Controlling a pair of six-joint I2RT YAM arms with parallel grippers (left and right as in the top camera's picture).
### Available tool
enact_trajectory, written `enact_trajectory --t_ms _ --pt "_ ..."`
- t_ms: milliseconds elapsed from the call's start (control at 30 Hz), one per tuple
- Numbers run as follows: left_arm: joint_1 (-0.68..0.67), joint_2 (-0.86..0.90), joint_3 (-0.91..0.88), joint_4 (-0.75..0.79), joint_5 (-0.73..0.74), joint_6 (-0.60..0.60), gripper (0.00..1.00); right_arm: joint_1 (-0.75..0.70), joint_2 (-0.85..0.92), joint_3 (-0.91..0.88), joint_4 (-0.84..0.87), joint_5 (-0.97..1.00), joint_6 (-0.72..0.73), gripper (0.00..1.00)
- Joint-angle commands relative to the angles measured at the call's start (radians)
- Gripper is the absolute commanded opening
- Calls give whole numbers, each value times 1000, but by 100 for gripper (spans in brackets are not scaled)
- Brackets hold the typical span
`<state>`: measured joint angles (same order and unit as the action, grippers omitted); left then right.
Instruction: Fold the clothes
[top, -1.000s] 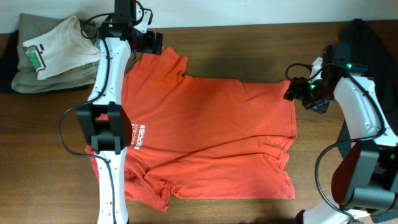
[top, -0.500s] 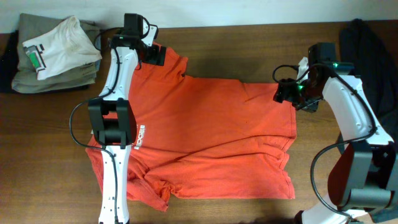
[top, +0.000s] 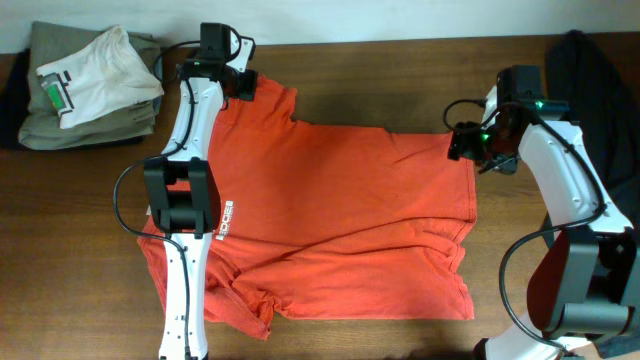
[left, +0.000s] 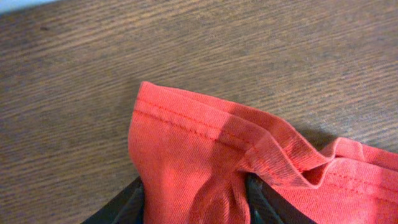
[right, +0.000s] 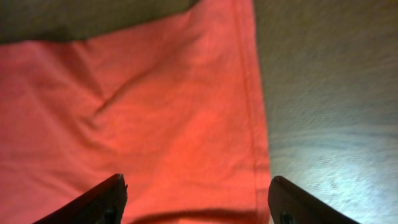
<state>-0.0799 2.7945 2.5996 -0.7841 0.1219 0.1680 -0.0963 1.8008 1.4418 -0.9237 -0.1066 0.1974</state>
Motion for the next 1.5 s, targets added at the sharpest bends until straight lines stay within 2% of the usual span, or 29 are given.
enact_trajectory --t_ms 0,67,100,267,400,633,733,900,933,967,1033,1167,1267,1467 --pt "6 38 19 16 1 2 20 3 -4 16 69 67 -10 76" --pt "6 51 19 16 1 2 2 3 2 16 105 67 -10 74" --pt "6 60 19 13 1 2 1 3 11 16 125 67 -10 69" --pt "7 69 20 2 -27 2 1 1 73 16 184 93 -11 65" --pt "7 59 21 2 -86 3 1 -23 158 17 279 85 -10 53" --pt "7 59 20 -21 -85 3 1 -32 297 43 388 93 -53 54" --pt "7 59 20 -32 -85 3 1 -35 364 98 389 93 -71 59" --pt "7 59 20 -42 -85 3 1 -35 428 137 389 93 -70 58" --pt "7 59 20 -42 -85 3 1 -35 432 137 386 93 -70 56" --pt "7 59 20 -42 -85 3 1 -35 438 137 381 93 -71 49" --pt "7 59 20 -42 -85 3 1 -35 439 137 370 93 -70 30" --pt "6 55 29 -40 -85 2 1 -35 439 143 349 93 -59 4" --pt "6 34 53 -41 -85 2 1 -36 438 177 324 127 -53 4" --pt "6 -63 147 -35 -85 2 1 -57 438 457 146 145 -35 4"
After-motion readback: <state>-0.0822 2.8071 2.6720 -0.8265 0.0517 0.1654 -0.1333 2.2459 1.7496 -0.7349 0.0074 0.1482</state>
